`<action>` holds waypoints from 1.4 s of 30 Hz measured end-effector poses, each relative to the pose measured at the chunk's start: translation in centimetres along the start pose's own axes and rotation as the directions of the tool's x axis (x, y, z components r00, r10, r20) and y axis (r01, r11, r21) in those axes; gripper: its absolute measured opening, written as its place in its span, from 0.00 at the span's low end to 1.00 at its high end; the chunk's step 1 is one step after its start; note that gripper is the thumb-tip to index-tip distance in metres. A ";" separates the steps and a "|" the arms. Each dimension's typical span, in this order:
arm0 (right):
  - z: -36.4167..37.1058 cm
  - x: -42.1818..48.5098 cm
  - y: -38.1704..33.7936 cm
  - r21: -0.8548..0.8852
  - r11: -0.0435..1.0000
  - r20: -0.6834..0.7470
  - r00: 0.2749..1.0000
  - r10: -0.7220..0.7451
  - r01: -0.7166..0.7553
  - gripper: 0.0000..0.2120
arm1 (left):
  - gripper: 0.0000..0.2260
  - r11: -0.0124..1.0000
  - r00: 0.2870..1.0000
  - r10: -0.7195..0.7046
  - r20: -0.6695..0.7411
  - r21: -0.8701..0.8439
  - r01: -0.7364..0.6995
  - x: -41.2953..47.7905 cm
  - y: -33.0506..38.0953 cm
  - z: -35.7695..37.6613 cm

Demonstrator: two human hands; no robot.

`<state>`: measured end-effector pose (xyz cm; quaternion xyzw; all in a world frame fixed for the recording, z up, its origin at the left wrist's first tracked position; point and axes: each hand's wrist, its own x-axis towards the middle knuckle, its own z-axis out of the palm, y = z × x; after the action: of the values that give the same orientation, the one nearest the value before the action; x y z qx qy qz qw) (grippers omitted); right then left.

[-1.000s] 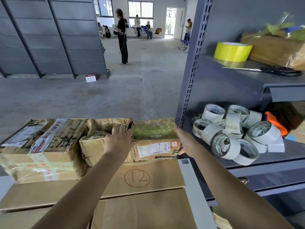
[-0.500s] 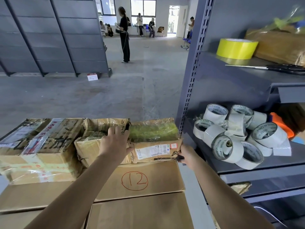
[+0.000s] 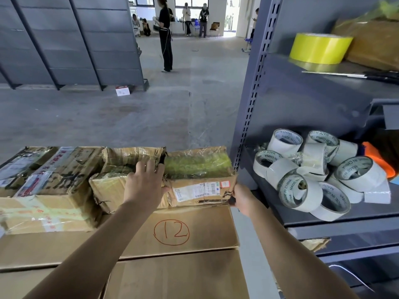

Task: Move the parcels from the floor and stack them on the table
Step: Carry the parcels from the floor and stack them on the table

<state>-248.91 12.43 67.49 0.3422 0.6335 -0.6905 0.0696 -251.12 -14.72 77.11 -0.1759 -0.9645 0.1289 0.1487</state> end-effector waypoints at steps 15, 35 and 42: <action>-0.5 -8.1 0.5 -0.211 0.966 -0.073 0.983 -0.167 0.149 0.19 | 0.30 0.998 0.998 -0.060 0.021 0.006 0.060 -1.3 0.3 -3.2; 9.0 -20.4 3.5 -0.189 0.869 0.180 0.886 -0.427 0.457 0.10 | 0.22 0.797 0.932 -0.348 0.098 -0.492 0.350 -20.1 -4.4 -6.2; 18.9 -30.8 8.4 -0.246 0.797 0.379 0.811 -0.445 0.552 0.11 | 0.22 0.648 0.850 -0.512 0.127 -0.592 0.479 -34.9 -11.2 -7.8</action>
<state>-228.41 -16.98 77.15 0.0337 0.7939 -0.6060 0.0376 -220.71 -36.48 79.22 0.0530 -0.9605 -0.2351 0.1391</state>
